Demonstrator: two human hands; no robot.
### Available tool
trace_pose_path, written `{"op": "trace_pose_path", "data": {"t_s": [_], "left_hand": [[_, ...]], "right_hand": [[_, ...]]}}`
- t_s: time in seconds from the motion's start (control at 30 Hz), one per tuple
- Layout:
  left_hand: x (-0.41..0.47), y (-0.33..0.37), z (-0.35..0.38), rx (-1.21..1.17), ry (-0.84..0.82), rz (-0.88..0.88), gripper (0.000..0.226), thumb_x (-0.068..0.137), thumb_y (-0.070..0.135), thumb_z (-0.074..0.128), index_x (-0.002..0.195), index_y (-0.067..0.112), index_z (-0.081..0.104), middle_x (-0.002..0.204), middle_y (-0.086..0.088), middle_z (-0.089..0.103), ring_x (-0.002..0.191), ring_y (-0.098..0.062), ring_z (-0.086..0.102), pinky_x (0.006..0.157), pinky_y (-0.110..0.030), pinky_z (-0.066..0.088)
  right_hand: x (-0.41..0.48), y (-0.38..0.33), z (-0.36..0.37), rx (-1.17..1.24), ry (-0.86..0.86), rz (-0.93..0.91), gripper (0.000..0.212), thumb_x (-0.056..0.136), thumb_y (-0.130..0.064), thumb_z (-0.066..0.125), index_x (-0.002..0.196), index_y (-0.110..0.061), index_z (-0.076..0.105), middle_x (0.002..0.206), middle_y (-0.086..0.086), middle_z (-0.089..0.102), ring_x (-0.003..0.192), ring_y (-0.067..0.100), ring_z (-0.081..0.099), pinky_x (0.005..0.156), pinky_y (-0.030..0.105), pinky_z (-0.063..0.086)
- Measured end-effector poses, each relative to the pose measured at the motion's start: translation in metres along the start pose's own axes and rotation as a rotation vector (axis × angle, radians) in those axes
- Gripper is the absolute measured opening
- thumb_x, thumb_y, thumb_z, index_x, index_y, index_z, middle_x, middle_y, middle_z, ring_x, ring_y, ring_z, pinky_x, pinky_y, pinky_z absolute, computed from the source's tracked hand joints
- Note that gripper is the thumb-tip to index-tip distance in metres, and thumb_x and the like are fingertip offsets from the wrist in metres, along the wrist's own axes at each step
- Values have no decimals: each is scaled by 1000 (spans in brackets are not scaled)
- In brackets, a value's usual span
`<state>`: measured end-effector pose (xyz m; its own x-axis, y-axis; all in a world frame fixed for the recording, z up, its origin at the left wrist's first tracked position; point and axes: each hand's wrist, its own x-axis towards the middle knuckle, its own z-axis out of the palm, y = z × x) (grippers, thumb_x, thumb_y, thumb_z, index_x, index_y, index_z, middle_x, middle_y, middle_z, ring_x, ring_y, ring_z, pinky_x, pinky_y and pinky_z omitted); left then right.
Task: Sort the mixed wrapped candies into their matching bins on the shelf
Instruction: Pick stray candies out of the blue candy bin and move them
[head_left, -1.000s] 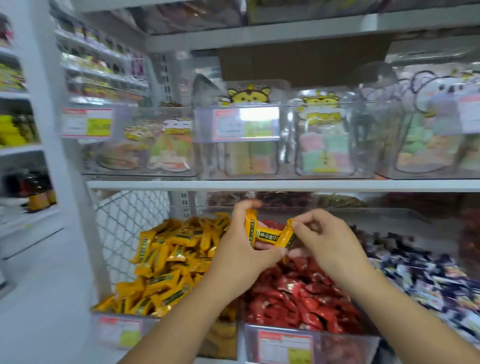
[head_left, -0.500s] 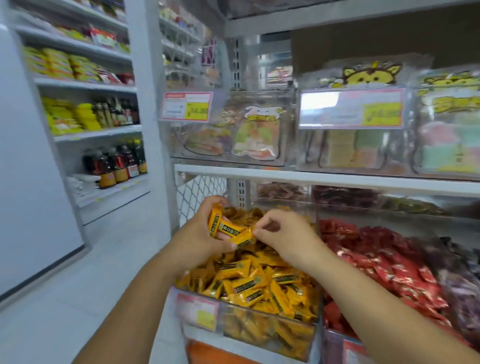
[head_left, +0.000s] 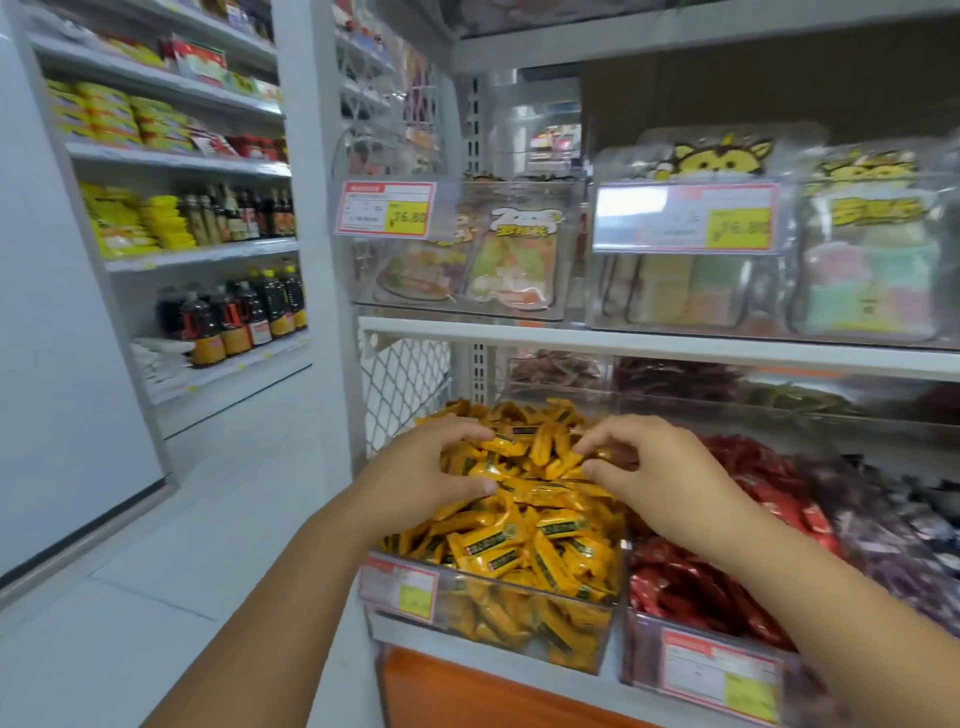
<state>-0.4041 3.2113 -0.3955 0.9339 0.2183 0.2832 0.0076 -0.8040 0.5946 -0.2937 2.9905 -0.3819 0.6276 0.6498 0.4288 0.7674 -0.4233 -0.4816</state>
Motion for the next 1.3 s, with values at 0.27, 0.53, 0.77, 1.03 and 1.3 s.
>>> {"op": "trace_pose_path", "data": {"t_s": [0.27,0.53,0.77,1.03,1.3], "left_hand": [[28,86,65,1,-27,256,38,84,35,71,120,36,61,125,24,50,116,9,44,92,1,27],[47,169,173,-31,-196,458,43,95,38,53,138,33,48,142,20,39,130,10,31,100,5,10],[61,192,215,-6,-245,447,53,94,55,32,145,39,37,153,24,24,138,10,18,111,-12,11],[67,182,221,-66,-219,427,46,91,60,26,132,51,45,143,41,27,131,22,18,105,-11,15],[66,180,219,-28,-247,432,44,94,56,24,135,54,39,142,46,20,130,26,11,105,-5,8]], "right_hand": [[-74,76,-116,41,109,253,18,89,-16,66,84,-34,68,93,-16,69,89,3,62,82,22,46],[-147,174,-184,-103,-32,581,13,88,-16,69,86,-28,68,91,-6,72,89,10,67,83,24,50],[-127,202,-139,-356,-174,479,16,95,-23,56,98,-28,71,98,-3,71,96,16,62,76,26,49],[-93,226,-120,-491,-371,527,38,93,-33,59,131,-36,53,138,6,46,136,32,22,107,49,32],[-90,222,-118,-536,-354,596,41,89,-34,64,128,-41,54,146,6,35,138,32,19,108,48,33]]}}
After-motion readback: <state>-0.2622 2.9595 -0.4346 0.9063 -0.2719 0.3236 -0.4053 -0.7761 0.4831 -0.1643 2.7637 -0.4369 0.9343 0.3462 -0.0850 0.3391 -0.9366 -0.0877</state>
